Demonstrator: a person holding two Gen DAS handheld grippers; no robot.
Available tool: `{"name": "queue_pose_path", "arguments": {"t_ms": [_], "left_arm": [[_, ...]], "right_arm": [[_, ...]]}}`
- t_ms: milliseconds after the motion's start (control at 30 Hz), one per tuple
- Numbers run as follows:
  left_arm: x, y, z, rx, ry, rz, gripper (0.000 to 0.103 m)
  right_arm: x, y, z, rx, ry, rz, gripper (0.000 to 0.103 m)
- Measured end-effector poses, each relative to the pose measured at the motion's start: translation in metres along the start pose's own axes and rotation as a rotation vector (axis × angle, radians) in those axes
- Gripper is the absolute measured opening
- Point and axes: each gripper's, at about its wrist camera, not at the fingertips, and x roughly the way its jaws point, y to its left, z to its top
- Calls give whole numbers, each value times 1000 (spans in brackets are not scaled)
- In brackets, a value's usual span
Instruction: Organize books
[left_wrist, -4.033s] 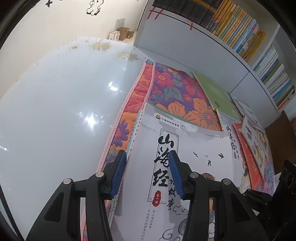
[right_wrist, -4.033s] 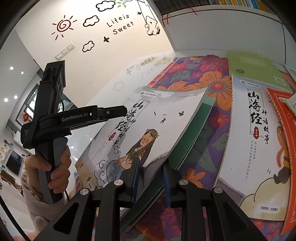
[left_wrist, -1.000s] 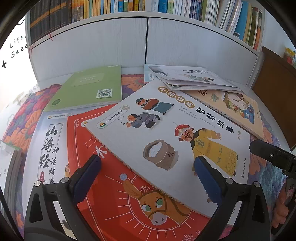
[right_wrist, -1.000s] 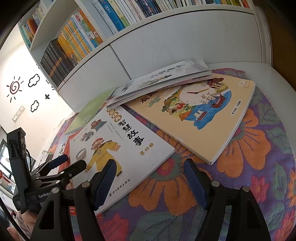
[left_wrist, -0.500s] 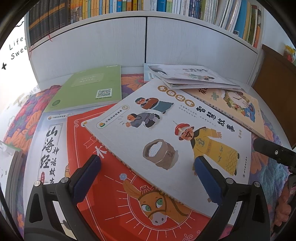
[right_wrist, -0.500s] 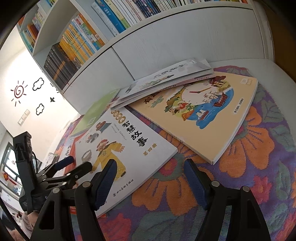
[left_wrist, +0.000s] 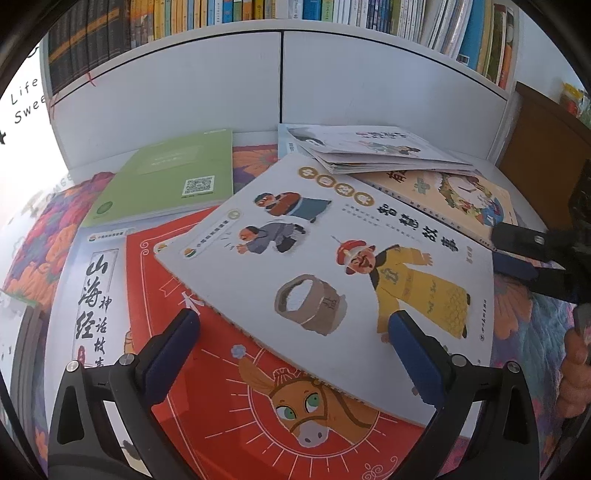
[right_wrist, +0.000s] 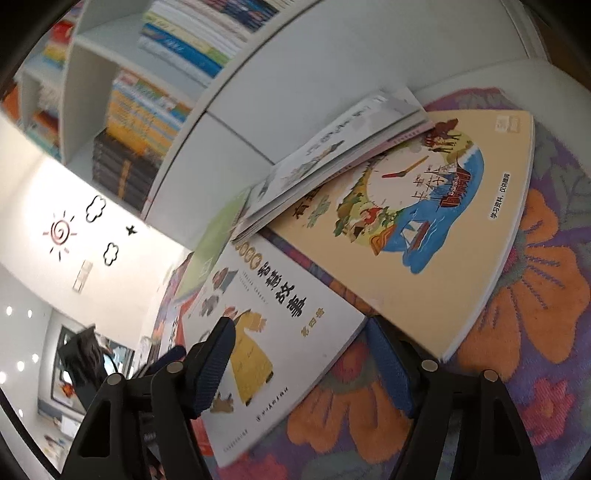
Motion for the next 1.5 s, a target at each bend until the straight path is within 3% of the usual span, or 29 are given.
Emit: {"name": "queue_pose_path", "arguments": {"t_ms": [67,133,200,300,433,533,600,667,733,800,900,1000,1100,1200,1300,1367,1433,1500], "left_arm": [[0,0,0,0,1,1,101],[0,0,0,3,5,-5,101],[-2,1,-2,12,19,-3,101],[-16,2,-15,33,57,-31,101],[-40,7,-34,56,86,-114,101],[-49,15,-38,26,92,-125,101],[-50,20,-38,7,91,-129,101],[-47,24,-37,2,95,-117,101],[-42,30,-36,-8,97,-122,101],[-36,35,-36,-10,105,-142,101],[-34,42,-34,9,102,-188,101],[-36,55,-31,-60,118,-262,101],[-39,61,-27,-106,125,-268,101],[-48,54,-26,-72,79,-235,101],[-57,42,-25,4,-11,-215,101],[-50,31,-27,59,12,-258,101],[-37,29,-31,46,75,-311,101],[-39,25,-32,70,53,-303,101]], "right_arm": [[2,-5,5,68,26,-12,53],[-1,-19,7,196,56,-12,24],[-1,-36,-1,332,85,58,8],[-6,-30,-26,332,97,84,6],[-3,21,-63,153,261,94,5],[-2,44,-69,51,282,-5,6],[-6,42,-57,48,227,-78,7],[-11,36,-42,53,140,-115,17],[-6,33,-29,47,107,-107,54],[4,35,-22,51,105,-46,70],[13,49,-19,-13,131,-112,70],[10,54,-21,-63,139,-182,58],[-5,45,-12,-67,68,-199,58],[-3,43,1,-72,50,-199,58],[16,43,9,-47,97,-117,58],[34,46,12,-46,100,-149,58],[45,53,14,-94,83,-163,60],[49,61,11,-119,103,-173,61]]}}
